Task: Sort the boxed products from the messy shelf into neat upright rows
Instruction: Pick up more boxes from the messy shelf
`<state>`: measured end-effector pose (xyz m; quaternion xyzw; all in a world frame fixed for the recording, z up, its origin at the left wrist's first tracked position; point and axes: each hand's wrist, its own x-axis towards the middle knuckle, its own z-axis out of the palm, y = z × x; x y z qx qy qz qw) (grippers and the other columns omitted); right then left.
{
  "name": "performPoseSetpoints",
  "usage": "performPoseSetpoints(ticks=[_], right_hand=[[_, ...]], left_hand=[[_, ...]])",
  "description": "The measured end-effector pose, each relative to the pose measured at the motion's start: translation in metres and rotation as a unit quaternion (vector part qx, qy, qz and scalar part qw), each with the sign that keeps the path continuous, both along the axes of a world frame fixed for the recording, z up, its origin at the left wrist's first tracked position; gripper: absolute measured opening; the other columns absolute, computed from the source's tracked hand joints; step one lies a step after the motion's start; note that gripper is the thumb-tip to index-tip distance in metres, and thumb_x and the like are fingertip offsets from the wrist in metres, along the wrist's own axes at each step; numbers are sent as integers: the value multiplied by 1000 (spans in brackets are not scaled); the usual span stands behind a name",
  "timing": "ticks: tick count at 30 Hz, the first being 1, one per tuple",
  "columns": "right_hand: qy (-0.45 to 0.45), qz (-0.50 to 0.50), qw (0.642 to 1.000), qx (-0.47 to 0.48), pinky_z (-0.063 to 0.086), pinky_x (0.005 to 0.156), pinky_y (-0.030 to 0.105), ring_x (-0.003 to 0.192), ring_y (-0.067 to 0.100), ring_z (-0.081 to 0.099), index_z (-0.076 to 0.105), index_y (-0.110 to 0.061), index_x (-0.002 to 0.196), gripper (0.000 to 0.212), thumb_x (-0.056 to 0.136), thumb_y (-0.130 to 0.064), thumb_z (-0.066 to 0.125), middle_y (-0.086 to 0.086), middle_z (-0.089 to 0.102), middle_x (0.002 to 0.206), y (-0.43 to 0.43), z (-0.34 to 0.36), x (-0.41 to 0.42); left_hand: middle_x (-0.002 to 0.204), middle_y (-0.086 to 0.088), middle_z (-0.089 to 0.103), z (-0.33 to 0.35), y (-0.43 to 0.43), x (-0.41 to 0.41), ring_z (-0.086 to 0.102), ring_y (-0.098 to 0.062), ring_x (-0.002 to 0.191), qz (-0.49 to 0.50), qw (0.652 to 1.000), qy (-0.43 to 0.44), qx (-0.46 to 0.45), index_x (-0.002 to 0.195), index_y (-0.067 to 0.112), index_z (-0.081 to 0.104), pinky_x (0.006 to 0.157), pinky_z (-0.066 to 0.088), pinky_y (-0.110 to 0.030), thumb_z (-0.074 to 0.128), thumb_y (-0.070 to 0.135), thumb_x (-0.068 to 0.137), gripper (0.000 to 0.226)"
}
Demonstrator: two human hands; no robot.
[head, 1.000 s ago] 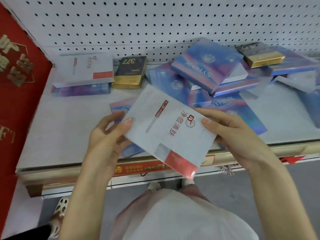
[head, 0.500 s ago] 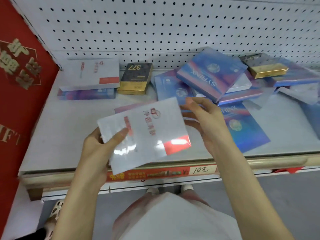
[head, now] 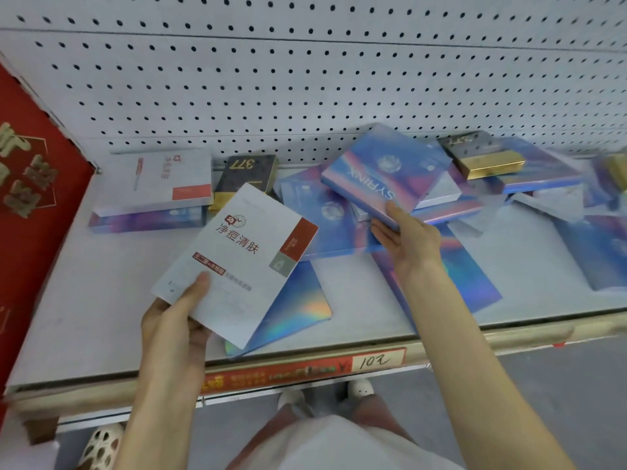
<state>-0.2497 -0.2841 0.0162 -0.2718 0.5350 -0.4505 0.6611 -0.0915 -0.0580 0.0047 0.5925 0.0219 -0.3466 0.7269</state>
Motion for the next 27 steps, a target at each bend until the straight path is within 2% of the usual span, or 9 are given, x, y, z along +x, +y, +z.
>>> performPoseSetpoints(ticks=[5,9,11,14,17,20,22,25,27], right_hand=[[-28,-5,999,-15,60,76,31,83,26,67,57,0,105,16,91,-3,63,13,62,94,0,-2,-28],[-82,41,995,-26,59,74,31,87,25,72,62,-6,94,16,79,-10,67,9,69,97,11,-1,-75],[-94,107,989,-34,58,74,29,91,23,72,69,-9,100,23,78,-15,65,7,73,104,14,1,-98],[-71,198,977,-43,57,80,30,99,21,70,71,-10,113,33,83,-20,61,9,71,114,12,7,-127],[-46,218,974,-44,57,80,32,101,21,69,69,-6,115,38,83,-25,60,12,70,116,12,13,-147],[-30,203,978,-46,57,74,27,92,17,70,77,-14,98,28,80,-29,61,6,74,104,13,18,-163],[-38,172,984,-36,56,71,27,87,14,70,79,-18,90,26,78,-33,61,2,74,98,11,22,-176],[-38,143,989,-31,54,61,26,85,16,69,76,-20,93,33,74,-43,62,3,73,100,4,32,-207],[-17,127,991,-36,53,62,29,83,17,69,76,-20,91,35,72,-47,63,3,74,98,-3,37,-238]], left_hand=[[101,3,75,1,-12,-8,72,-15,91,3,1000,3,4,109,29,62,62,60,-31,69,21,82,29],[102,0,74,1,-26,-13,71,-24,96,2,1000,17,21,103,36,63,81,56,-55,65,29,87,17],[101,0,74,3,-36,-18,72,-25,95,-2,999,18,27,98,39,63,80,55,-58,64,35,89,10],[100,3,75,11,-54,-33,72,-20,94,-12,1000,10,0,103,38,60,72,59,-44,59,37,91,11],[101,7,74,22,-69,-58,72,-11,92,-21,999,-6,-35,101,38,63,63,59,-29,59,42,87,15],[107,7,74,32,-80,-88,70,-10,97,-20,998,-24,-53,113,32,62,66,59,-25,60,48,76,40],[107,8,73,36,-85,-110,69,-10,98,-21,997,-26,-65,118,29,59,67,59,-24,59,47,75,47],[105,7,74,42,-92,-151,71,-8,93,-40,996,-23,-82,125,25,56,61,57,-22,59,48,72,58],[103,6,74,47,-99,-186,71,-8,91,-58,994,-20,-92,126,21,56,59,56,-21,60,46,71,60]])
